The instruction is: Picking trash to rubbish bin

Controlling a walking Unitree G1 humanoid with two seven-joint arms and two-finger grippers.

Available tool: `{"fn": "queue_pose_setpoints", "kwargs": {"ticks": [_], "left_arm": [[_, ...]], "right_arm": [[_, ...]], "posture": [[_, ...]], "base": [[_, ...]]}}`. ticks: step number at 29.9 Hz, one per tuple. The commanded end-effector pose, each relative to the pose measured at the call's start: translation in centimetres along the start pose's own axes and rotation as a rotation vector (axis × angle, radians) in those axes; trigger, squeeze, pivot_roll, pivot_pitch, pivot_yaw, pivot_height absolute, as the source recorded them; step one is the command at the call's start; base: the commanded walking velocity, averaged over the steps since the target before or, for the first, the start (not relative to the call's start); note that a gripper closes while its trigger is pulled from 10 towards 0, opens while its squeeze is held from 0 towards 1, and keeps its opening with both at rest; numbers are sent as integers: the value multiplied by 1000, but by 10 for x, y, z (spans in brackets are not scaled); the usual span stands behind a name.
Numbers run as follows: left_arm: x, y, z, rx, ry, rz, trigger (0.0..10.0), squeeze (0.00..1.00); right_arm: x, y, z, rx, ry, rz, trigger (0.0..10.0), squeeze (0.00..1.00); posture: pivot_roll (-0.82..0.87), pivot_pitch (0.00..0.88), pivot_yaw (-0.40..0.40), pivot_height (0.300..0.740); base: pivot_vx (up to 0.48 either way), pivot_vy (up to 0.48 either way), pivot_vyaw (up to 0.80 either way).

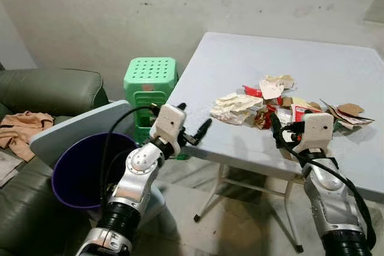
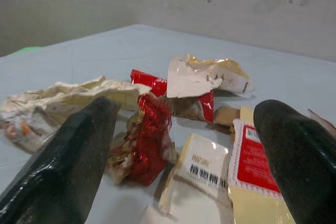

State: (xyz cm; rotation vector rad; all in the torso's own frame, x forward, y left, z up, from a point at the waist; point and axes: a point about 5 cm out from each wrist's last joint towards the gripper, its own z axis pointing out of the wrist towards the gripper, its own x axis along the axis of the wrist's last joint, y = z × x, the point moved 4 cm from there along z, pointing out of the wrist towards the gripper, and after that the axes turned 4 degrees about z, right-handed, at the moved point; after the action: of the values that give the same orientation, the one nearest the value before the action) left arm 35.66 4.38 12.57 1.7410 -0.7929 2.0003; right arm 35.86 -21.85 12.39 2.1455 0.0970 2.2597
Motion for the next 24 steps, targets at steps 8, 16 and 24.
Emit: {"fn": "queue_pose_setpoints", "kwargs": {"ticks": [8, 16, 24], "left_arm": [[10, 10, 5, -50, 17, 35, 10000, 0], [18, 15, 11, -68, 31, 51, 10000, 0], [20, 18, 12, -77, 34, 60, 10000, 0]], "right_arm": [[6, 3, 18, 45, -1, -17, 10000, 0], [1, -8, 29, 115, -39, -6, 10000, 0], [-7, -20, 31, 218, -84, 83, 9216, 0]], "posture": [[-32, 51, 13, 715], [-8, 89, 6, 715], [2, 91, 3, 715]], "base": [[0, 0, 0], [0, 0, 0], [0, 0, 0]]}}
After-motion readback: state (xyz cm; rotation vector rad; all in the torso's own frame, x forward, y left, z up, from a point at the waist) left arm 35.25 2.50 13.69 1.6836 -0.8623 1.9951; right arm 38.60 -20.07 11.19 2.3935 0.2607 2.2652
